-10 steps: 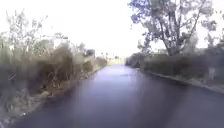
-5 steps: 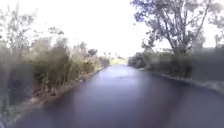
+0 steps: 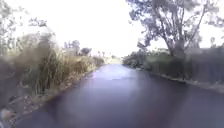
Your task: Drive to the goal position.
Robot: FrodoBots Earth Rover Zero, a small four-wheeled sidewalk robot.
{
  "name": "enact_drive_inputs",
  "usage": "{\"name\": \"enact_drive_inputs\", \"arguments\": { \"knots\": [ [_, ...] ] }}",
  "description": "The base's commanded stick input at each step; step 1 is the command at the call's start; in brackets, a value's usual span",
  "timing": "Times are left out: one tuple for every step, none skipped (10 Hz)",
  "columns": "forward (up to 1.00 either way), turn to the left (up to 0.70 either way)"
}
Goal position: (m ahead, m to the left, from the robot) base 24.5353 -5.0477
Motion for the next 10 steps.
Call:
{"name": "enact_drive_inputs", "arguments": {
  "knots": [
    [1.00, 0.00],
    [1.00, 0.00],
    [1.00, 0.00],
    [1.00, 0.00],
    [1.00, 0.00],
    [1.00, 0.00],
    [1.00, 0.00],
    [1.00, 0.00],
    [1.00, 0.00],
    [1.00, 0.00]
  ]
}}
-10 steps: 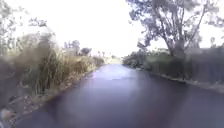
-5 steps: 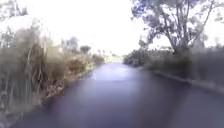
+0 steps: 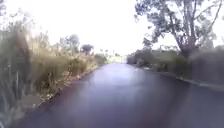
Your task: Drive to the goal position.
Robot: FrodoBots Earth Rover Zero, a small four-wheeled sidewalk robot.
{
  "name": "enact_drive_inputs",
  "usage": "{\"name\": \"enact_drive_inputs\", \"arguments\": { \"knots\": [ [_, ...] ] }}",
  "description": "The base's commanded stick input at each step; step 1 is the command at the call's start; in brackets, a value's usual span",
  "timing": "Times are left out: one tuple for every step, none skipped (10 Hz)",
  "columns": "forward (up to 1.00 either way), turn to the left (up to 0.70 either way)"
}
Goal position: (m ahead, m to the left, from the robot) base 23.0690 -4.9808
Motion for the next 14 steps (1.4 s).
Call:
{"name": "enact_drive_inputs", "arguments": {
  "knots": [
    [1.00, 0.00],
    [1.00, 0.00],
    [1.00, 0.00],
    [1.00, 0.00],
    [1.00, 0.00],
    [1.00, 0.00],
    [1.00, 0.00],
    [1.00, 0.00],
    [1.00, 0.00],
    [1.00, 0.00],
    [1.00, 0.00],
    [1.00, 0.00],
    [1.00, 0.00],
    [1.00, -0.02]
  ]
}}
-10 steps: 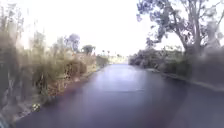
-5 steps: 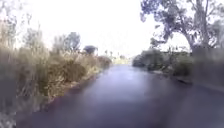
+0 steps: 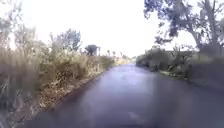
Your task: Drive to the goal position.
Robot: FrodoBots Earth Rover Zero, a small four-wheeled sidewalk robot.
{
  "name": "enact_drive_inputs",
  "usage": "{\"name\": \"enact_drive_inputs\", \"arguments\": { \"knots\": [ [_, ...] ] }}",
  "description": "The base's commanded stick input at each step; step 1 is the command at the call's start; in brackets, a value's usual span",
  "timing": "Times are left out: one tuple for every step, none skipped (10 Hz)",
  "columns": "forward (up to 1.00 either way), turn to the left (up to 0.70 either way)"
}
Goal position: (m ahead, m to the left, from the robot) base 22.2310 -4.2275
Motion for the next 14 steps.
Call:
{"name": "enact_drive_inputs", "arguments": {
  "knots": [
    [1.00, -0.15],
    [1.00, -0.32],
    [1.00, -0.36],
    [1.00, -0.37],
    [1.00, -0.37],
    [1.00, -0.37],
    [1.00, -0.37],
    [1.00, -0.35],
    [1.00, -0.10],
    [1.00, 0.02],
    [1.00, 0.00],
    [1.00, 0.00],
    [1.00, 0.00],
    [1.00, 0.00]
  ]
}}
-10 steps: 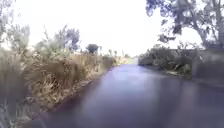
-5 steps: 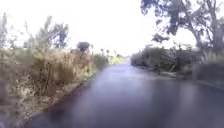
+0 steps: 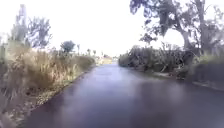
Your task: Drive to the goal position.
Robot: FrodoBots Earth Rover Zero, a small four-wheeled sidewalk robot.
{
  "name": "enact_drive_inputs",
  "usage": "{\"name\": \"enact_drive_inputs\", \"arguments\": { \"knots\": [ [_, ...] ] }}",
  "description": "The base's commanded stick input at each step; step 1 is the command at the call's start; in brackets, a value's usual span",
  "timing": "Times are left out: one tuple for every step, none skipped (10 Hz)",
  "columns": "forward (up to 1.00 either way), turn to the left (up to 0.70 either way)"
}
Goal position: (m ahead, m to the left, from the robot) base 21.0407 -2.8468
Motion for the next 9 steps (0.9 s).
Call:
{"name": "enact_drive_inputs", "arguments": {
  "knots": [
    [1.00, 0.00],
    [1.00, 0.00],
    [1.00, 0.00],
    [1.00, 0.00],
    [1.00, 0.00],
    [1.00, 0.00],
    [1.00, 0.00],
    [1.00, 0.00],
    [1.00, 0.00]
  ]
}}
